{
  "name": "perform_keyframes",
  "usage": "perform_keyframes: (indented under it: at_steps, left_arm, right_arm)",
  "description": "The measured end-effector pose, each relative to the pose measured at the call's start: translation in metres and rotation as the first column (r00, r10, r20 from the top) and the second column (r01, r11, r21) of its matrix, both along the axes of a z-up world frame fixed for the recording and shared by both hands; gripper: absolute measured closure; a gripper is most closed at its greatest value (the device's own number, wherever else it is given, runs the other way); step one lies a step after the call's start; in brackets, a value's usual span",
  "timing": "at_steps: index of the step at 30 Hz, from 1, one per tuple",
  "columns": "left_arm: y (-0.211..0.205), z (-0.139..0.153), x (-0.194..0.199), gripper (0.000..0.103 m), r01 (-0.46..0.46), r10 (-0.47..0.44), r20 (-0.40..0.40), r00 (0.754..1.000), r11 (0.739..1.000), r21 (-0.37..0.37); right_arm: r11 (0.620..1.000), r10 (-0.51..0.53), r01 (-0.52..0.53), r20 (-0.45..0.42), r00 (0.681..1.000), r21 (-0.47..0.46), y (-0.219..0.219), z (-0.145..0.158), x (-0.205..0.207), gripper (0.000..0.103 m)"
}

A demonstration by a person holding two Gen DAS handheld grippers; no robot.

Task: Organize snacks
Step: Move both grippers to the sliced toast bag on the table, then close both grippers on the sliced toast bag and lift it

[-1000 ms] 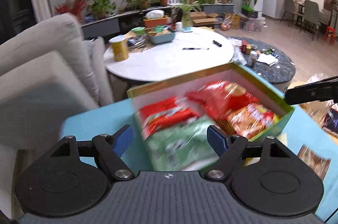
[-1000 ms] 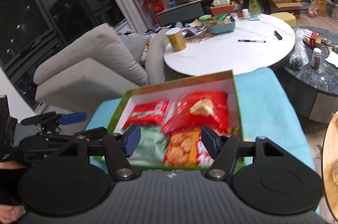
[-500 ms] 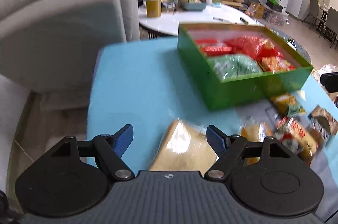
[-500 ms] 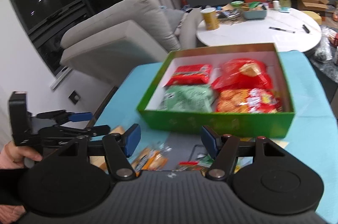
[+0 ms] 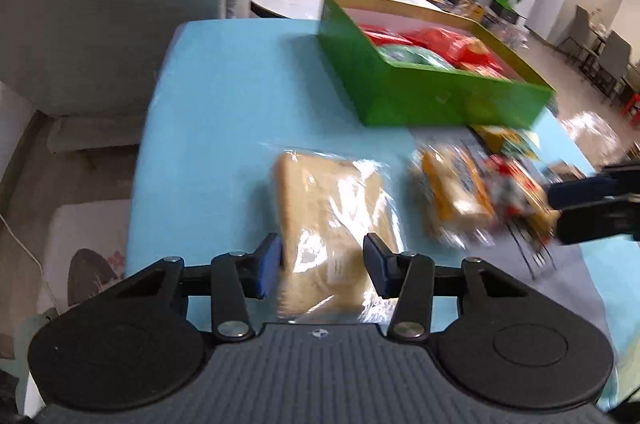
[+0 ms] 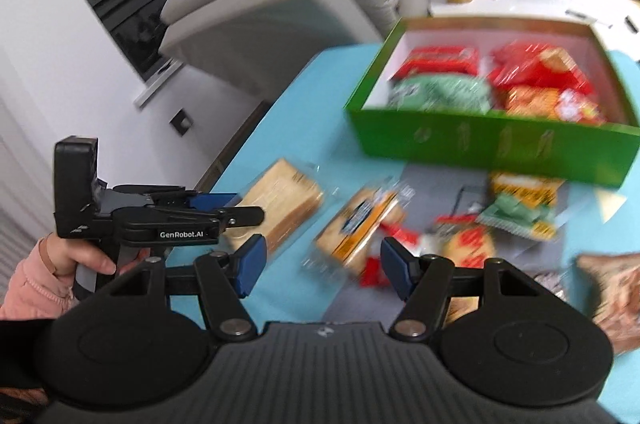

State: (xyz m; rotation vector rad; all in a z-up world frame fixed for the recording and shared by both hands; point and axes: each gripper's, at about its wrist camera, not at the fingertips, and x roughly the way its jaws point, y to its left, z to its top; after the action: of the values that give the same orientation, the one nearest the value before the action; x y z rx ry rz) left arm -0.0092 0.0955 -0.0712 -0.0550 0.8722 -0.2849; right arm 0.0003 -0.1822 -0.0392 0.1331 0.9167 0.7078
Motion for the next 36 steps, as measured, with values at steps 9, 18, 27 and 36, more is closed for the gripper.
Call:
perform_keyframes:
  at_steps: [9,18,27,36]
  left_arm:
    - [0.0,0.004,-0.026,0.06,-0.016,0.015,-0.01,1.0,1.0,-0.024]
    - [0.001,-0.001,-0.024,0.057,-0.005,0.004,-0.016,1.0,0.999,-0.035]
    - [-0.007,-0.003,-0.023,0.056,0.043,-0.042,0.015,0.999,0.999,-0.031]
    - [-0.016,0.033,-0.032,0.056,0.037,-0.033,0.119,0.992,0.999,-0.032]
  right_arm:
    - [0.997,0.07,-0.068,-0.133,0.989,0.024,0.044,-0.026,0.002,0.047]
    - [0.998,-0.058,0.06,-0.222,0.973,0.002,0.064,-0.039,0.025,0.048]
    - [0.998,-0.053,0.056,-0.243,0.969,0.006,0.077,-0.043,0.034,0.056]
    - [0.998,-0.027,0.034,-0.144,0.989,0.045,0.069,-0.016,0.02,0.059]
